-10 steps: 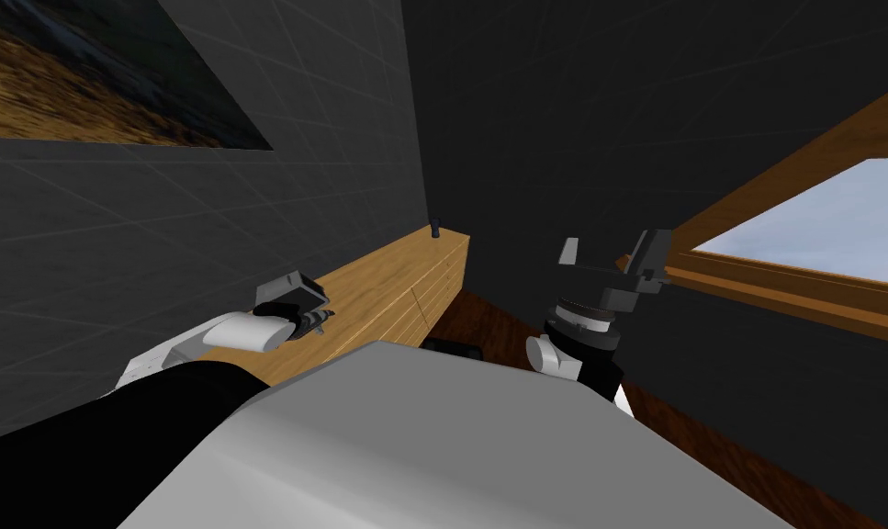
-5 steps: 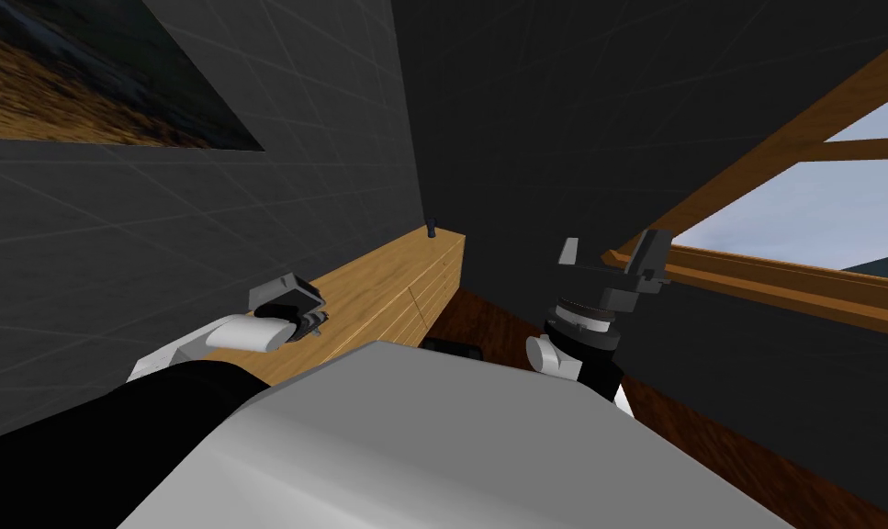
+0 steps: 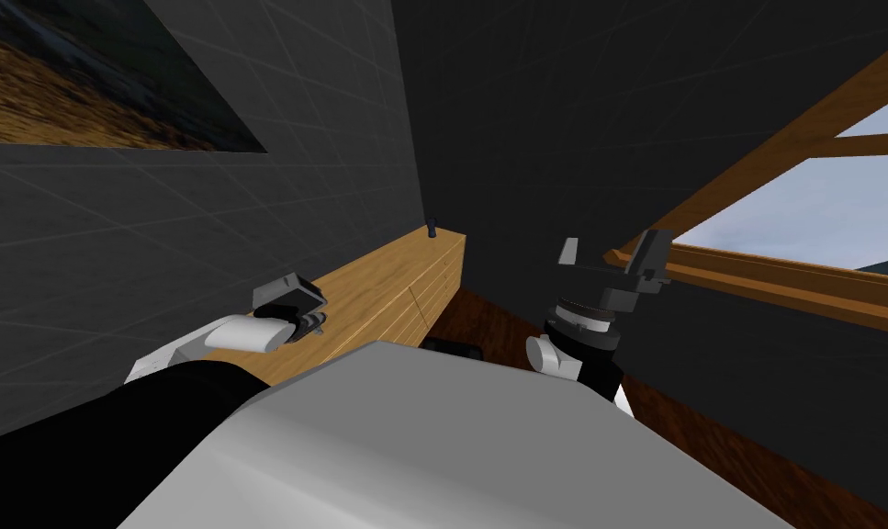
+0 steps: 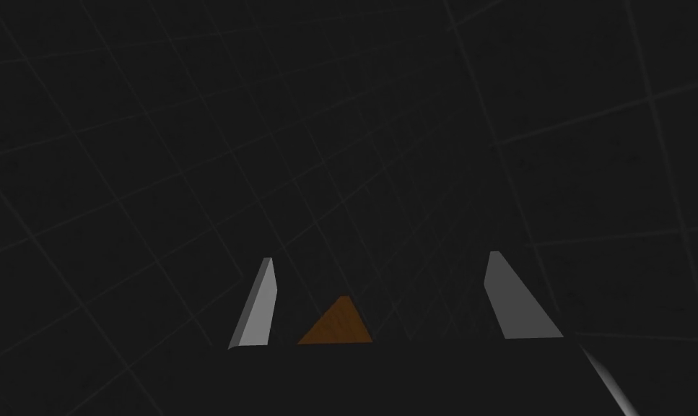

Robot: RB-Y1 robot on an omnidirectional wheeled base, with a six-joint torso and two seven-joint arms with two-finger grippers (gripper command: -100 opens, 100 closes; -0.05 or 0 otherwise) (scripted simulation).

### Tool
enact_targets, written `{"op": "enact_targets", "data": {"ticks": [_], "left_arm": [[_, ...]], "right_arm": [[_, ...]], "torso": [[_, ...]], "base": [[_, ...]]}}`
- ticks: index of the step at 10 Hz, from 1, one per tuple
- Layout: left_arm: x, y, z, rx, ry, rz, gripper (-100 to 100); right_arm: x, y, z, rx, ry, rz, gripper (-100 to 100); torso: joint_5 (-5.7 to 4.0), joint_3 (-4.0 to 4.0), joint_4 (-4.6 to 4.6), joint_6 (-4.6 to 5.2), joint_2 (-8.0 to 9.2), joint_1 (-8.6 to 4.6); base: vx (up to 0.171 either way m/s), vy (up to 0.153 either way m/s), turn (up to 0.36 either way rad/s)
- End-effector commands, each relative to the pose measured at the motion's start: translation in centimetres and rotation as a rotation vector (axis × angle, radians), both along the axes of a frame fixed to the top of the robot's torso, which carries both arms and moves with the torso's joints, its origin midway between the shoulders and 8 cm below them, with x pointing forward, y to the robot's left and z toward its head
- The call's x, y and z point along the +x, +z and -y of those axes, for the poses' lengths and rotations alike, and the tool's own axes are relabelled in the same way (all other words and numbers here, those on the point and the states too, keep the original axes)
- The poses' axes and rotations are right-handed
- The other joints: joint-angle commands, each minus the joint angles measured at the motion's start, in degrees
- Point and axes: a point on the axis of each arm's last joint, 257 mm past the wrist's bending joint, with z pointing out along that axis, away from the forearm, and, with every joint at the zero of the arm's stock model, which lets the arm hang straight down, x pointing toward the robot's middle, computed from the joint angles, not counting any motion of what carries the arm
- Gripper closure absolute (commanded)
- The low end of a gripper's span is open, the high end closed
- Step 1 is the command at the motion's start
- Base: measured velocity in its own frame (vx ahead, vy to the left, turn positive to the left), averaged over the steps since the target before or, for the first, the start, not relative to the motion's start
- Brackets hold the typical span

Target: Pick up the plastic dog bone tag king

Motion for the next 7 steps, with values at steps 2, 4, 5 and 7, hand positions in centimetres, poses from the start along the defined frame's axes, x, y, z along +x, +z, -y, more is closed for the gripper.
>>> {"op": "enact_targets", "data": {"ticks": [2, 4, 5, 7], "left_arm": [[0.9, 0.8, 1.1, -0.006, -0.031, 0.012, 100], [1.4, 1.4, 2.1, -0.006, -0.057, 0.012, 100], [1.7, 1.8, 2.8, -0.006, -0.074, 0.011, 100], [1.8, 1.9, 3.0, -0.006, -0.077, 0.014, 100]], "right_arm": [[0.0, 0.0, 0.0, 0.000, 0.000, 0.000, 0], [0.0, 0.0, 0.0, 0.000, 0.000, 0.000, 0], [0.0, 0.0, 0.0, 0.000, 0.000, 0.000, 0], [0.0, 0.0, 0.0, 0.000, 0.000, 0.000, 0]], "torso": [[-0.03, -0.04, -0.02, -0.07, -0.08, -0.02], [-0.06, -0.12, -0.07, -0.04, -0.18, -0.06], [-0.07, -0.13, -0.09, -0.05, -0.19, -0.07], [-0.07, -0.17, -0.13, -0.07, -0.23, -0.07]], "base": [[0.044, 0.007, 0.168], [0.044, 0.007, 0.119], [0.039, 0.009, 0.136], [0.031, 0.006, 0.069]]}}
